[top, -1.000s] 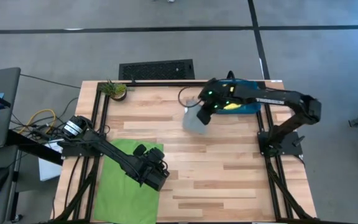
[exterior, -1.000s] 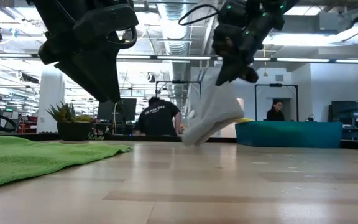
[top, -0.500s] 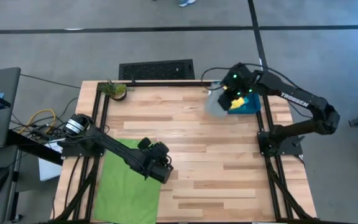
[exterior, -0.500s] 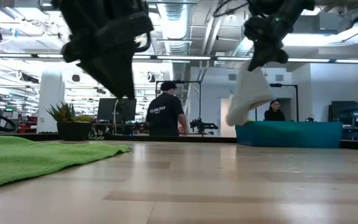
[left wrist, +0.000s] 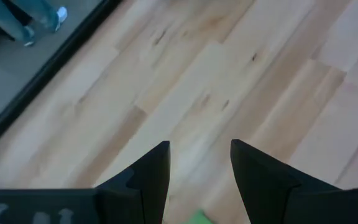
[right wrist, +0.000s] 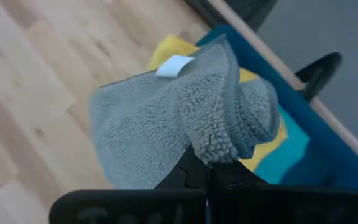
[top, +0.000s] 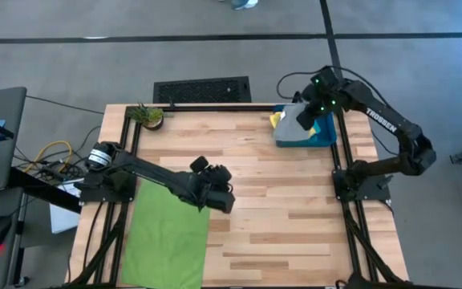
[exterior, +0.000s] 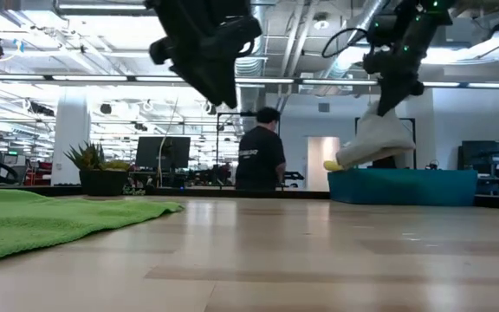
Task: Fold microfiber towels
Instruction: Stack the gray microfiber cloth on top of the yellow microfiber cloth in the blue bin
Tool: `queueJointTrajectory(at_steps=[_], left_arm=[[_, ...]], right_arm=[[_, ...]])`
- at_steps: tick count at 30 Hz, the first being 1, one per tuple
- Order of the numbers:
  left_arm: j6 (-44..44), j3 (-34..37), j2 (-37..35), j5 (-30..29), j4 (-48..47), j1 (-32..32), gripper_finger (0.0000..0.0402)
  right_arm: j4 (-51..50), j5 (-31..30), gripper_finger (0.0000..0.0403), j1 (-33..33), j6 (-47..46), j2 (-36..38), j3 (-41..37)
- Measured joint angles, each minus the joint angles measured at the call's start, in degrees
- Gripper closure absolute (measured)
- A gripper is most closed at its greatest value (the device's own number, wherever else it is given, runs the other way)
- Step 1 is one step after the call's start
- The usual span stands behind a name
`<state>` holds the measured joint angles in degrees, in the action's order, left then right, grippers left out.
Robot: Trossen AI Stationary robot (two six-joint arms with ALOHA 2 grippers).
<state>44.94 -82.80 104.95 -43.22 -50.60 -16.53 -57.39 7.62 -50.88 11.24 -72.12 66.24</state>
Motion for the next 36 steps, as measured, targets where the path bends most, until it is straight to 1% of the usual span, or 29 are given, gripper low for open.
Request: queueJointTrajectory(at_steps=[5, 10, 13, 15, 17, 19, 21, 30, 36], left_arm=[[-5.39, -0.95, 0.0, 0.09, 2.61, 1.86, 0.0239], [-7.9, -0.97, 0.0, 0.97, 3.97, 2.71, 0.0239], [-8.12, -0.97, 0.0, 0.98, 3.95, 2.79, 0.0239], [-8.14, -0.97, 0.0, 0.98, 3.95, 2.77, 0.0239], [-8.14, -0.97, 0.0, 1.01, 3.92, 2.77, 0.0239], [-8.14, -0.97, 0.0, 1.28, 3.92, 2.8, 0.0239], [-8.14, -0.97, 0.0, 1.44, 3.9, 2.94, 0.0239], [-8.76, -0.97, 0.0, 1.44, 3.88, 4.22, 0.0239], [-9.47, -0.97, 0.0, 2.03, 3.94, 4.75, 0.0239]], right_arm=[[1.52, -0.03, 0.0397, -3.64, 3.88, -3.75, 0.0], [2.1, -0.08, 0.0396, -5.09, 7.43, -10.26, 0.0], [3.77, -0.33, 0.0393, -6.25, 7.14, -13.85, 0.0], [4.32, -2.26, 0.0392, -7.07, 5.16, -15.54, 0.0], [4.19, -6.16, 0.0392, -7.55, 2.81, -16.76, -0.01], [3.54, -10.21, 0.0393, -7.98, 0.18, -17.24, -0.02], [2.76, -12.66, 0.0393, -8.5, -1.36, -17.17, -0.02], [3.08, -13.07, 0.0387, -8.91, -0.3, -17.14, -0.02], [3.0, -13.67, 0.0359, -8.91, -0.3, -17.62, -0.02]])
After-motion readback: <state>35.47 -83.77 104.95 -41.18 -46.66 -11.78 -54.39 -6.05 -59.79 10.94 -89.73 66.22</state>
